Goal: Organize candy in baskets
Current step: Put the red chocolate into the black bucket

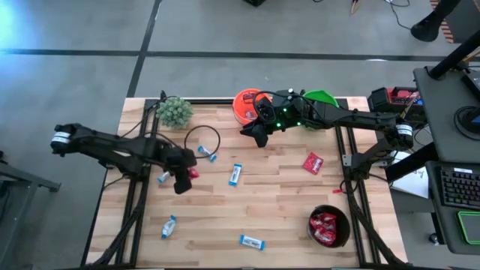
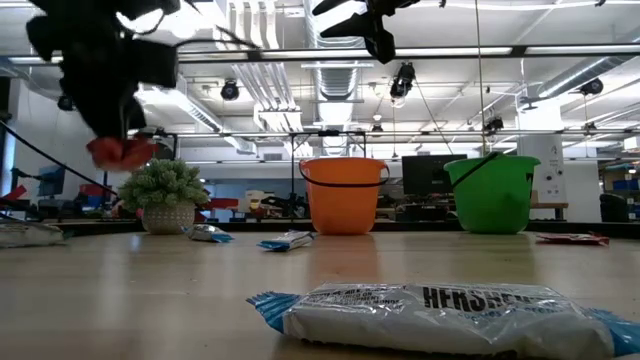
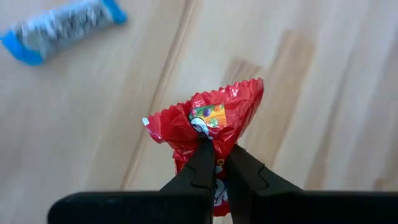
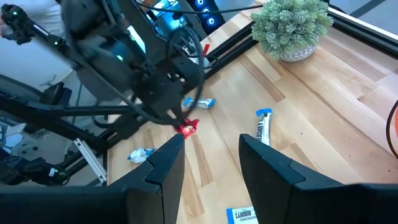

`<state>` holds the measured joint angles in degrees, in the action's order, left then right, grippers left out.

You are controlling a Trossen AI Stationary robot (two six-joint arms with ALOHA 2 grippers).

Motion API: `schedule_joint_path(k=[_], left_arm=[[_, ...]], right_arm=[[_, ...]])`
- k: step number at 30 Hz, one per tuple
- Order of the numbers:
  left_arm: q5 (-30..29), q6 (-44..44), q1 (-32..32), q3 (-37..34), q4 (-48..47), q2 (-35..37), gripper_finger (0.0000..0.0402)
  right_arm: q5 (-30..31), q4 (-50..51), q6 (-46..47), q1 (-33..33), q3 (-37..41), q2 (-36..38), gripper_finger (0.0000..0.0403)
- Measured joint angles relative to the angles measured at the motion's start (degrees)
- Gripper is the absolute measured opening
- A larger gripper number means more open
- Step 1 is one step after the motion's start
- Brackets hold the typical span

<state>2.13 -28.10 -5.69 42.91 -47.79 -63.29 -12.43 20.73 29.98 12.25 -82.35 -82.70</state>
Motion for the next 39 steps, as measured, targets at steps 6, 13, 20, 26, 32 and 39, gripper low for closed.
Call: schedule_joint_path(k=[6,13,20,26,32,39], left_arm=[[-0.13,4.78,0.00,5.74,-0.18,0.37,0.0000],[-4.42,9.66,0.01,11.76,-0.22,-0.63,0.0000],[-14.63,17.68,1.03,17.07,0.45,-2.79,0.0000],[-15.08,23.96,4.70,22.29,1.09,-6.31,0.0000],[-15.10,30.01,8.01,29.63,0.93,-11.37,0.0000],[-18.60,34.44,11.27,38.77,-5.38,-16.73,0.0000]], right_arm=[[0.00,0.00,-1.12,0.00,0.00,0.00,0.0142],[-0.94,-0.02,-0.96,0.00,0.00,0.00,0.0180],[-1.09,-1.41,8.90,0.00,0.00,0.00,0.0214],[-0.26,-4.66,12.12,0.00,0.00,-0.49,0.0216],[1.07,-6.36,13.70,0.00,0.02,-3.09,0.0216],[2.14,-6.92,13.59,0.00,0.02,-4.66,0.0215]])
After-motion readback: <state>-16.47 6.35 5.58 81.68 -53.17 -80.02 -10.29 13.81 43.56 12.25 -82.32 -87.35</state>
